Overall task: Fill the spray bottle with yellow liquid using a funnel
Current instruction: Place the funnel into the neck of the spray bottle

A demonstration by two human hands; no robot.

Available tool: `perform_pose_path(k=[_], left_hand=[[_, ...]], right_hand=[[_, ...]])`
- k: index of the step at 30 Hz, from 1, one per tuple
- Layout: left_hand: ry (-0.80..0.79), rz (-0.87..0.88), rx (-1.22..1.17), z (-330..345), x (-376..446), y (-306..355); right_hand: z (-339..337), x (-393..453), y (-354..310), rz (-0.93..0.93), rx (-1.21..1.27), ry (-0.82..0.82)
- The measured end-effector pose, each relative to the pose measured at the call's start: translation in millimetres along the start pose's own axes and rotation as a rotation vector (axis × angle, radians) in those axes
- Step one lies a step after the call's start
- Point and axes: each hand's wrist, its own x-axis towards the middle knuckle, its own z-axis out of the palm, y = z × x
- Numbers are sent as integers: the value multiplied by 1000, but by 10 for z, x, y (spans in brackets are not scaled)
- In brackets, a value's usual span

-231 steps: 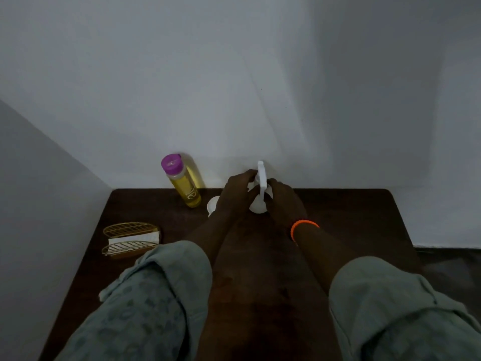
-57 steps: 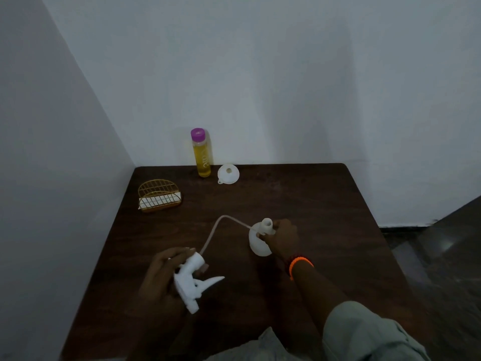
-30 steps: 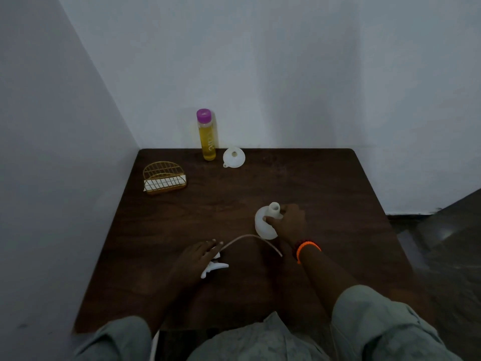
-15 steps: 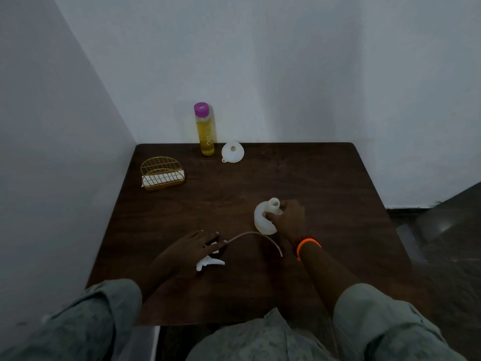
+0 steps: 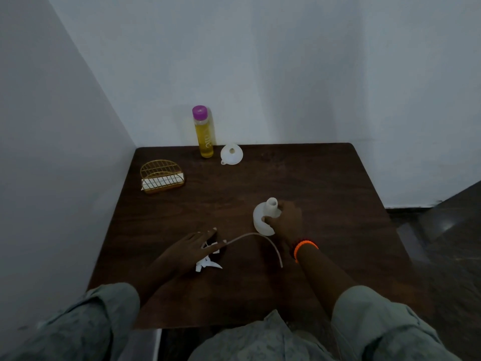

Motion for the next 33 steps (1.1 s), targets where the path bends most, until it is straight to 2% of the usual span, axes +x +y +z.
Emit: perform_pose_path(k=[8, 13, 17, 20, 22, 26, 33], left_hand=[[45, -40, -53, -210, 104, 1], [281, -104, -139, -230, 363, 28], [289, -274, -282, -361, 647, 45], [420, -343, -398, -582, 839, 72], [477, -452, -502, -729, 992, 61], [590, -664, -701, -935, 1356, -73], [702, -785, -757, -1355, 1941, -606]], right_hand=[[-112, -75, 90, 30, -7, -69], [-194, 77, 232, 19, -124, -93], [-364, 255, 289, -23, -153, 2], [-504, 499, 263, -16, -81, 40], [-520, 756, 236, 10, -56, 28], [-402, 1292, 77, -38, -68, -44], [-23, 1997, -458, -165, -102, -274]])
